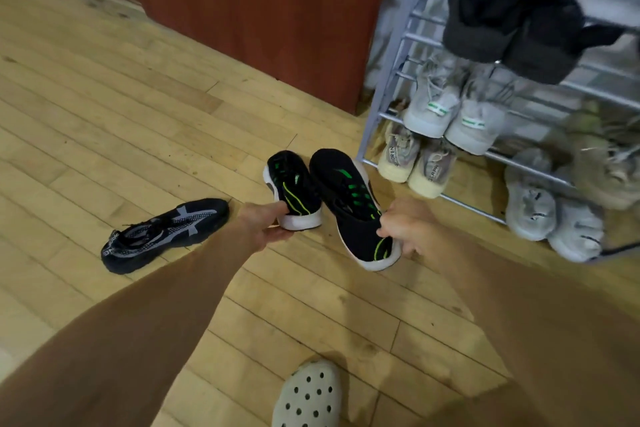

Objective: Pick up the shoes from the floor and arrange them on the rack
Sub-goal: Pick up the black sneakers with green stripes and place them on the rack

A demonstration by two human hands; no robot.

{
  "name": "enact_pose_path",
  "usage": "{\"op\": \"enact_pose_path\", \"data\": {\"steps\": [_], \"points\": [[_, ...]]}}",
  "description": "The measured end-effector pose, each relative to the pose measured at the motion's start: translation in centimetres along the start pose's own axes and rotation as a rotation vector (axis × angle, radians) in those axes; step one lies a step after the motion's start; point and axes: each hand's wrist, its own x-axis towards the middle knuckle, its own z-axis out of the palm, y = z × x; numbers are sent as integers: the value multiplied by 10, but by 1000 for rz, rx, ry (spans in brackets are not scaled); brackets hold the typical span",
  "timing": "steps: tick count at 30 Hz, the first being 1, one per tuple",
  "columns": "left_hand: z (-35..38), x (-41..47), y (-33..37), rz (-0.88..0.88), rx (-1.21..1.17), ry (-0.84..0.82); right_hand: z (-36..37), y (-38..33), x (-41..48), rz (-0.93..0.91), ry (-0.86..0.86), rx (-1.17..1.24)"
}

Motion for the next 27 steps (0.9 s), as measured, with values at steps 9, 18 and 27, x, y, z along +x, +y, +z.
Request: {"op": "enact_pose_path", "data": {"steps": [9, 18, 27], "points": [[-11, -131, 75, 327, -73, -72, -99, -26, -114, -205, 344, -54], [15, -265, 147, 601, -60, -119, -183, -3, -211, -337, 568, 267], [103, -300, 221, 711, -77, -166, -270, 15, -207, -295, 527, 821]]}}
